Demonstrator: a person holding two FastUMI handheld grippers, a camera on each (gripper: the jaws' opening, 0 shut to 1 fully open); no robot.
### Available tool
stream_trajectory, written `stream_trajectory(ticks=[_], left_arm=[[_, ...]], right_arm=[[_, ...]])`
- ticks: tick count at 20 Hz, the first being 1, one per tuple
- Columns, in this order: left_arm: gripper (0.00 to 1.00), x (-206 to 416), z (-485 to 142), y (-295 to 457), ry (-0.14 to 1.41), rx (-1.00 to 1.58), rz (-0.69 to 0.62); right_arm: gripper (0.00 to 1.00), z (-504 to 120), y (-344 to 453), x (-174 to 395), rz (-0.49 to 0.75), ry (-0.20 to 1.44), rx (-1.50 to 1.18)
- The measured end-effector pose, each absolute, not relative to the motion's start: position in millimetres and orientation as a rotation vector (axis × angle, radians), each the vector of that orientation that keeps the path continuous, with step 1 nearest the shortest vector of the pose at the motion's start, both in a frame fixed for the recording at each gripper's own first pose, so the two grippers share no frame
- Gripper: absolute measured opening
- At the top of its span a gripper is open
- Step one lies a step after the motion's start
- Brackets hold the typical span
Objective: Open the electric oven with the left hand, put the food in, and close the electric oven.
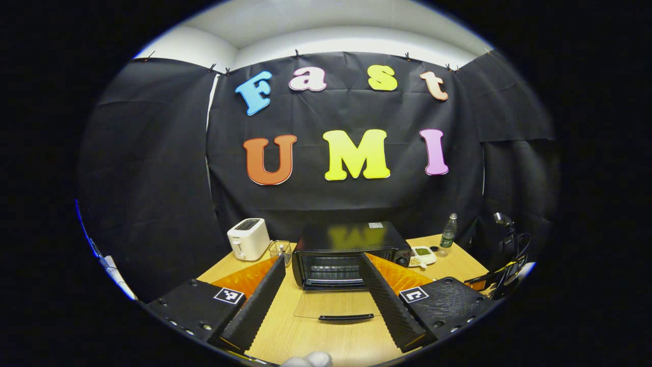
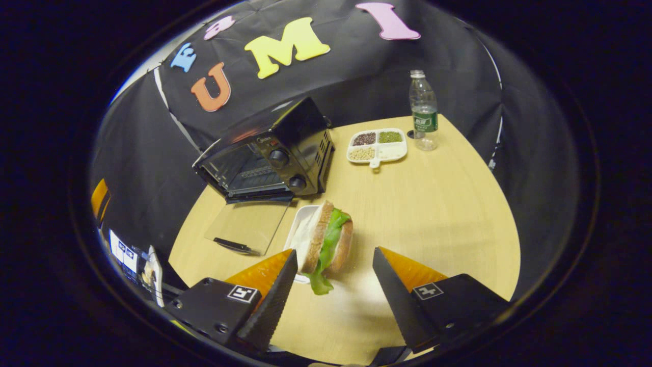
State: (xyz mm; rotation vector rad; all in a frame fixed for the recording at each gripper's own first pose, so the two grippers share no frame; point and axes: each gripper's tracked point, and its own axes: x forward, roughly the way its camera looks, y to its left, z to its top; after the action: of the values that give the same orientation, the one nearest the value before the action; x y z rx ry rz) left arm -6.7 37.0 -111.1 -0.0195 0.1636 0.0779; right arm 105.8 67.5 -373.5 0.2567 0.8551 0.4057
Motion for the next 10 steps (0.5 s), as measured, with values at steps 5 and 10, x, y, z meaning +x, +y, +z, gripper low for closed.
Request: stream_trajectory(ticks=[5, 10], left_arm=[[0.95, -1.7, -98.9, 39.4, 0.16, -0.017, 0.142], [0.95, 3.5, -98.8, 36.5, 0.173, -0.019, 0.186]], right_arm=[[0.9, -394.0, 87.4, 126.4, 0.498, 0.966, 0.336], [0.65, -395.1, 95.4, 128.6, 0.554, 1.031, 0.421]])
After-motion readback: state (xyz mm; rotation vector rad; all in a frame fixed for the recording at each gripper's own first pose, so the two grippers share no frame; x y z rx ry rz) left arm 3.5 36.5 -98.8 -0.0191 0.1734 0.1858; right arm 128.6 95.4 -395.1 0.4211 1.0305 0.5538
